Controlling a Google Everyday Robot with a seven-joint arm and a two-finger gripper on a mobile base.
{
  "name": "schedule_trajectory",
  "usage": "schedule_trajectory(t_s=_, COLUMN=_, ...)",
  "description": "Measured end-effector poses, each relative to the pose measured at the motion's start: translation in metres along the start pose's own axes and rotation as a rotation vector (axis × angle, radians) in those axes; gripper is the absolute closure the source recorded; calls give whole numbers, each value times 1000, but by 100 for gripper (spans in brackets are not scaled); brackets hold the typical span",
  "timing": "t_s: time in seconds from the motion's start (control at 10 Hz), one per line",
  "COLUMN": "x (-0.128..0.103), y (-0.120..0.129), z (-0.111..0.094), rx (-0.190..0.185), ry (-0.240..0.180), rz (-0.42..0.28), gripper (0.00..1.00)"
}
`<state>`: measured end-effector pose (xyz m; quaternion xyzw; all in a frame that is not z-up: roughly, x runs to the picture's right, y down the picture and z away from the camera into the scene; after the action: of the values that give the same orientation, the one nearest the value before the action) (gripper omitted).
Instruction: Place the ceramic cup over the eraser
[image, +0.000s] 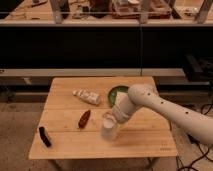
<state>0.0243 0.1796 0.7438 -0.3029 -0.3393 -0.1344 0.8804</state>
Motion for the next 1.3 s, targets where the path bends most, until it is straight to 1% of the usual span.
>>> schedule_trajectory(t_s=0.1, x=2, y=1, z=3, rx=-8, ry=-1, rz=-2, gripper=35)
schedule_trajectory(t_s=0.4, x=8, y=-5, z=11, rx=-15, ry=-8, rz=-5, gripper=35)
schedule_trajectory(t_s=0.6, x=14, y=-8, z=20, rx=-41, ry=-5, rz=-5, gripper=35)
schedule_trajectory(t_s=0.7, x=18, y=-9, z=23, rx=-49, ry=0, rz=-3, gripper=37)
schedule_trajectory(t_s=0.8, x=23, y=-8, z=25, rx=-61, ry=6, rz=2, gripper=44)
schedule_trajectory(t_s=1.0, x=26, y=-5, z=29, rx=-83, ry=7, rz=5, gripper=62)
schedule_trajectory(t_s=1.2, x=21, y=1, z=32, rx=-117, ry=-16, rz=3, gripper=86)
schedule_trajectory(t_s=1.3, x=18, y=4, z=32, rx=-128, ry=-31, rz=5, gripper=93)
